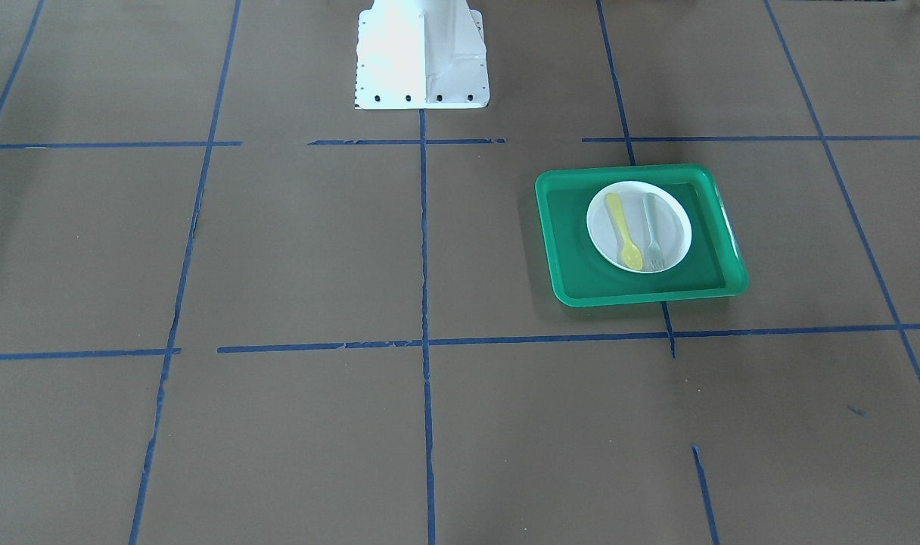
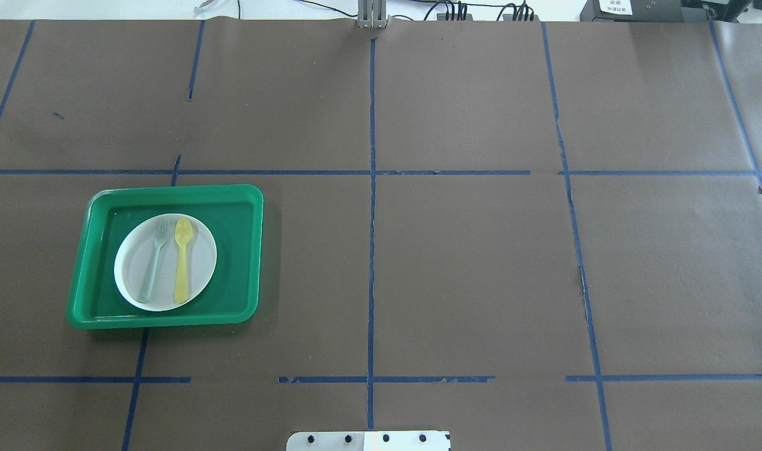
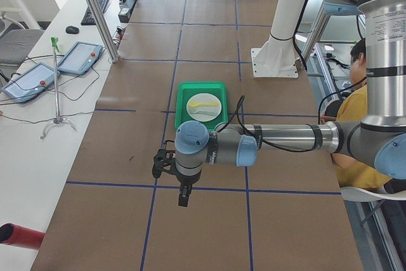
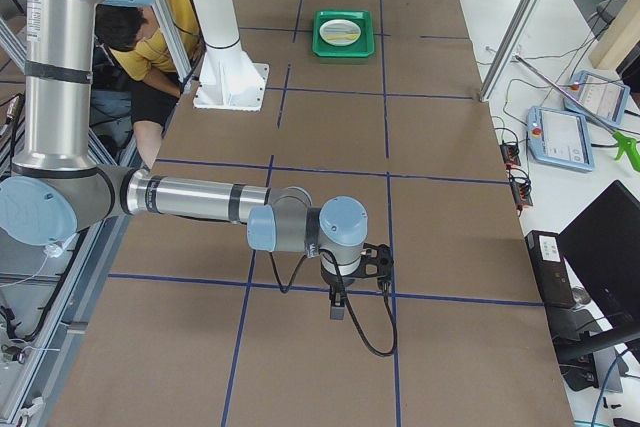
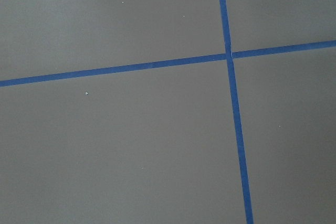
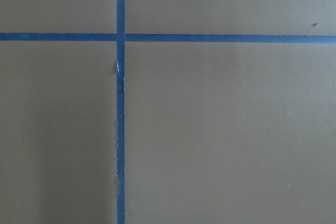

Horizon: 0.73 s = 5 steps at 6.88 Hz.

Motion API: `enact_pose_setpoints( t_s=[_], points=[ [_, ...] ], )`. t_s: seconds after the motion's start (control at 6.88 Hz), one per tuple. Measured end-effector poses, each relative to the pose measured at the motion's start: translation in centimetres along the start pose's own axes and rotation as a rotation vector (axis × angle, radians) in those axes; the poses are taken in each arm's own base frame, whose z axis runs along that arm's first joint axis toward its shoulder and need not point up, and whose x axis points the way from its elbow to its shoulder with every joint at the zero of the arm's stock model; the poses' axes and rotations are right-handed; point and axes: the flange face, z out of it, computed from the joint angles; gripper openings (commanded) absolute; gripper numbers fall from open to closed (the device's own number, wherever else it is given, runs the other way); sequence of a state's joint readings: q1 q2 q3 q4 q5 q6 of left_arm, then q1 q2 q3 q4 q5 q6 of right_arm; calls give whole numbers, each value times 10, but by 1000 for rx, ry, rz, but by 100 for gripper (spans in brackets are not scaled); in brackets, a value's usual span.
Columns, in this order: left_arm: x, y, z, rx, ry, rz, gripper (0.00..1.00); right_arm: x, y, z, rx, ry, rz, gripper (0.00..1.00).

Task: Place spoon
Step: 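Move the left gripper over the yellow spoon on the white plate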

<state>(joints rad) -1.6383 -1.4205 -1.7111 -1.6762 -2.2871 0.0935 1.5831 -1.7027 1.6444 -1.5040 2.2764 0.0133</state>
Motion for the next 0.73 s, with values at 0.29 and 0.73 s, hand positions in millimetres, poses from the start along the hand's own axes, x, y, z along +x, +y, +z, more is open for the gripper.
enact_pose_setpoints(
  t_s=[0.29, 0.73],
  points=[
    [1, 0, 0, 1, 1, 1, 100, 0, 0, 0, 0, 0, 1, 100],
    [46, -23, -12, 28, 11, 91, 100, 0, 0, 0, 0, 0, 1, 100]
  ],
)
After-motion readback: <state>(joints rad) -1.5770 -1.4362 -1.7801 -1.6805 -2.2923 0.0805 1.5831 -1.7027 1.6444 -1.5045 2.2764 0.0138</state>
